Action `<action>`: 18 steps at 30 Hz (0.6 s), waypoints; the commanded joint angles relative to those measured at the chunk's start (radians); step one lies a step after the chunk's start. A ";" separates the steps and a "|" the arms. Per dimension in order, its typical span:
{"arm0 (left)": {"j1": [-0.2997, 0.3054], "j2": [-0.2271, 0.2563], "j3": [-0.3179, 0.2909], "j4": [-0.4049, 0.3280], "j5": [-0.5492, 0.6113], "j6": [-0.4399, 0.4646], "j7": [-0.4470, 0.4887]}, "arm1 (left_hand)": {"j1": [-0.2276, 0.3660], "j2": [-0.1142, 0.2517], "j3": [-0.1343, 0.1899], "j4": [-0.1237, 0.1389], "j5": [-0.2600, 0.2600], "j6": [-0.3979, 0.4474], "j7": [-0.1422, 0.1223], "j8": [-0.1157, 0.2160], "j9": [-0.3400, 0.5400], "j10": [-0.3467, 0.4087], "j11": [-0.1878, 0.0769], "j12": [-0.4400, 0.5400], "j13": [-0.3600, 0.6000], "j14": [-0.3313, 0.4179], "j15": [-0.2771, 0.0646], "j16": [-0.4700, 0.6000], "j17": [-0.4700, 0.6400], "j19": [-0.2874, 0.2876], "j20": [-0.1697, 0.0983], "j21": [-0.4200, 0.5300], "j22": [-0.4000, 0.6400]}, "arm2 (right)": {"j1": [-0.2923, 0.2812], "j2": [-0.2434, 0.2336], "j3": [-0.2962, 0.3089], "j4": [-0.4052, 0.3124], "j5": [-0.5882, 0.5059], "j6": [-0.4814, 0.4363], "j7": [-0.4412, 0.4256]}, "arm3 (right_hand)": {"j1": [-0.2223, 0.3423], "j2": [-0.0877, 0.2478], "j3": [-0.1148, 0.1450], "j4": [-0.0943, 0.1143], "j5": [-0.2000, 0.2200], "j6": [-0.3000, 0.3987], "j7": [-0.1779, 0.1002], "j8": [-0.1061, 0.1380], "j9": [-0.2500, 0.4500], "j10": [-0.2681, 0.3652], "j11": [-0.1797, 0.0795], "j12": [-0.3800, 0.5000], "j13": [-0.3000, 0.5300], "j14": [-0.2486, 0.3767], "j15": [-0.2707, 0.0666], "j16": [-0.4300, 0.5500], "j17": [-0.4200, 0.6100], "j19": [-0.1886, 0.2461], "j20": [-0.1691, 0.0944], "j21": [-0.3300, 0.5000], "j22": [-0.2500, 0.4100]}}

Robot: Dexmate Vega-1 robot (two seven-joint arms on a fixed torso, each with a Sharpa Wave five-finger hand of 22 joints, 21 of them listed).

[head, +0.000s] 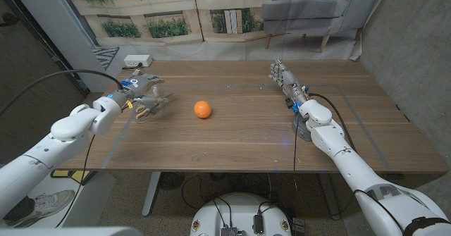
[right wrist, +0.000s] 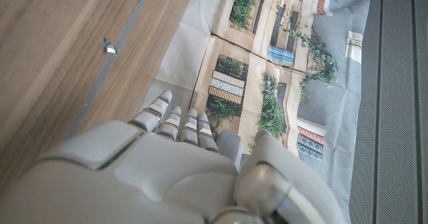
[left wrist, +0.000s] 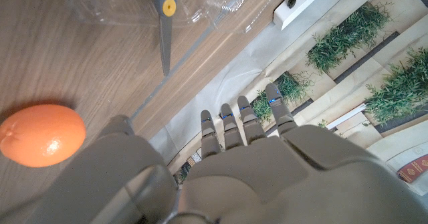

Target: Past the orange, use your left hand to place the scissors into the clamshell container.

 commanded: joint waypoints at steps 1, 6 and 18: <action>0.046 -0.035 -0.048 0.002 0.016 -0.029 0.164 | -0.030 0.004 -0.010 0.008 -0.002 -0.070 -0.024 -0.009 -0.001 -0.043 0.002 -0.005 -0.019 -0.041 0.014 0.000 -0.035 -0.053 0.007 -0.033 0.002 | -0.004 -0.004 -0.001 -0.008 0.002 0.003 0.002 | -0.003 -0.003 0.005 -0.001 -0.003 0.004 0.004 0.002 0.004 0.005 0.000 0.002 0.005 0.010 0.003 0.002 0.002 0.003 -0.005 0.001 0.003; 0.053 -0.043 -0.061 -0.001 0.001 -0.040 0.168 | -0.065 0.004 -0.023 0.016 -0.003 -0.133 -0.043 -0.008 -0.005 -0.088 -0.003 -0.007 -0.038 -0.083 0.026 -0.001 -0.068 -0.076 0.008 -0.070 0.002 | -0.002 -0.004 -0.002 -0.005 0.001 0.003 0.003 | -0.003 -0.003 0.005 -0.001 -0.003 0.004 0.003 0.002 0.004 0.005 0.000 0.002 0.005 0.010 0.003 0.002 0.002 0.002 -0.005 0.001 0.003; 0.056 -0.092 -0.105 0.014 -0.074 -0.109 0.226 | -0.168 0.022 -0.056 0.048 0.003 -0.201 -0.057 -0.004 -0.009 -0.158 -0.004 0.000 -0.086 -0.160 0.048 0.007 -0.134 -0.122 0.009 -0.150 0.004 | 0.006 -0.005 -0.007 -0.001 -0.003 -0.003 0.007 | -0.003 -0.003 0.005 -0.001 -0.003 0.004 0.005 0.002 0.004 0.005 0.000 0.002 0.005 0.010 0.003 0.002 0.002 0.002 -0.005 0.001 0.003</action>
